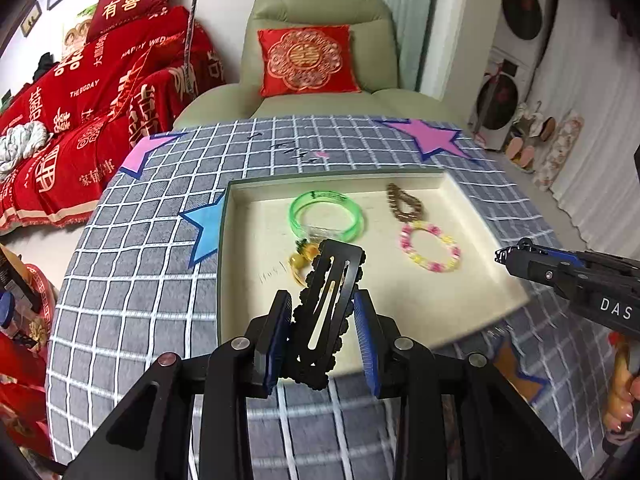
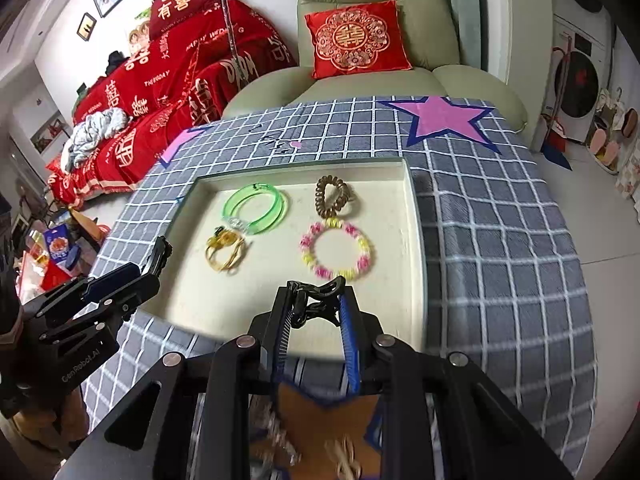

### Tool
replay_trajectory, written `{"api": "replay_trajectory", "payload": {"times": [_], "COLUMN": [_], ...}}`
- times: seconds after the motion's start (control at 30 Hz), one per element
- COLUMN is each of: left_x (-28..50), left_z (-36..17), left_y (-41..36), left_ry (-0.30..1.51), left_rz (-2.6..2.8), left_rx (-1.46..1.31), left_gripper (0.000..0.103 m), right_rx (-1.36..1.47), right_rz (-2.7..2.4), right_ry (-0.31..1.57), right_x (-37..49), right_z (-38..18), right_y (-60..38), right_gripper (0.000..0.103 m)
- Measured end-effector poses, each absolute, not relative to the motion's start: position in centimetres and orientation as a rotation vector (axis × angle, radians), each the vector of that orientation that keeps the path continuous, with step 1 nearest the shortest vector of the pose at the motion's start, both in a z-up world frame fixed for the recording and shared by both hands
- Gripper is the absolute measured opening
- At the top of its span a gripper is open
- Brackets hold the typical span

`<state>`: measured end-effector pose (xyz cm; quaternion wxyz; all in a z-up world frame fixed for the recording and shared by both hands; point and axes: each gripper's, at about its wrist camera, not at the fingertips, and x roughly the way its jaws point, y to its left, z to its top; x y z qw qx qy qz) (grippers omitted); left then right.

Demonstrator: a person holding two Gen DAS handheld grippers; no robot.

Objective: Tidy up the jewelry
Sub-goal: 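Carry both black clips into the pale tray and open both tools to release them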

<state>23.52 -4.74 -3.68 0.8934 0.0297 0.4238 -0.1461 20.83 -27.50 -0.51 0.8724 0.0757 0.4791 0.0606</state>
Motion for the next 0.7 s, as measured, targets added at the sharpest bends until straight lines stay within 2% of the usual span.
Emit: {"api": "replay_trajectory", "payload": {"times": [0.23,0.7], "left_x": [27.5,29.0], "left_z": [-6.7,-9.5], "left_y": [-5.9,-6.9], "left_ry": [0.934,0.961], "left_rz": [-0.263,-0.207], "left_rx": [0.075,0.142], "left_gripper": [0.041,0.041], "right_rx": [0.159,0.164], "right_rz": [0.105,0.079], "right_ry": [1.045,1.085], "right_x": [25.5,28.5], "right_z": [-3.6,-7.9], "right_y": [-27.6,-27.5], "right_gripper": [0.026,0.026]}}
